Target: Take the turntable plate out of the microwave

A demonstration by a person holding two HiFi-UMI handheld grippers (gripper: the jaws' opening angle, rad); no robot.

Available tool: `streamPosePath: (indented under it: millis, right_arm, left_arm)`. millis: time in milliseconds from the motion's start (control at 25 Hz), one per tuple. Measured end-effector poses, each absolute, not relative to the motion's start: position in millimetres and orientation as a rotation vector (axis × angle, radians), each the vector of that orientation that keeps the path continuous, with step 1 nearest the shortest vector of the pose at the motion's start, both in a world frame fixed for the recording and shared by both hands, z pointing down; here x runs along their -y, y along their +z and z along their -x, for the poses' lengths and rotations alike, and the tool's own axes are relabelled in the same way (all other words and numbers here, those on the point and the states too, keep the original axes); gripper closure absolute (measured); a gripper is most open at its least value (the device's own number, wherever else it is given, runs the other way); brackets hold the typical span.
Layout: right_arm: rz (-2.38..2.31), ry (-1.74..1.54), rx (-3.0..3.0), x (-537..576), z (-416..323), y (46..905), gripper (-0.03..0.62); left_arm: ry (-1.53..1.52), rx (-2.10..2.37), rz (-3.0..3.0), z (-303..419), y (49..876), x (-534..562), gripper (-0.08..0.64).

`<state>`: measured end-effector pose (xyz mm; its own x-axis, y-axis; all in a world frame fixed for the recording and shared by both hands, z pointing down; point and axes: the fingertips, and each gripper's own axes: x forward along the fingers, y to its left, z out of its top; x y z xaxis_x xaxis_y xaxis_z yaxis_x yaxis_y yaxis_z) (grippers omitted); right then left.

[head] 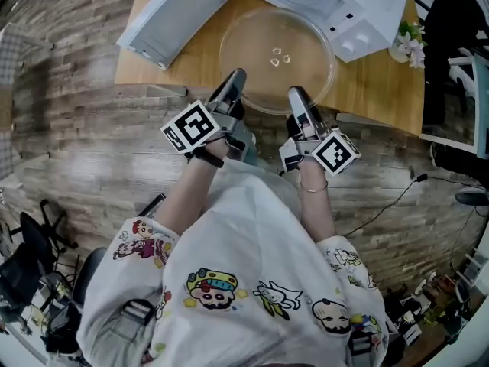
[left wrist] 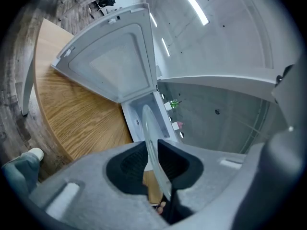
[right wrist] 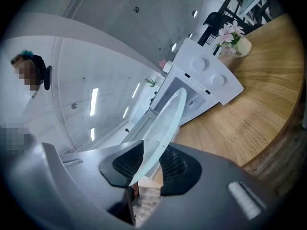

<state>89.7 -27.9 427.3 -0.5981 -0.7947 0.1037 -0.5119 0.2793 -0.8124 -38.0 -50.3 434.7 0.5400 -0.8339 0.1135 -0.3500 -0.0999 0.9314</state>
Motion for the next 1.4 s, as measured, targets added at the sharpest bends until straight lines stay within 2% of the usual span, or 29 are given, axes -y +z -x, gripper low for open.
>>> streamPosePath:
  millis: [560,1400]
  right_arm:
    - [1.173,-1.245,-2.251,-19.0,-71.3,405.1,0.476]
    - [1.181,-1.198,-2.187,-8.2,-61.0,384.6,0.474]
  left_arm:
    - [-0.526,0.997,-1.681,55.7,413.3,0.9,0.5]
    - [-0.499,0.921,-1.767,62.5,389.2,19.0,0.5]
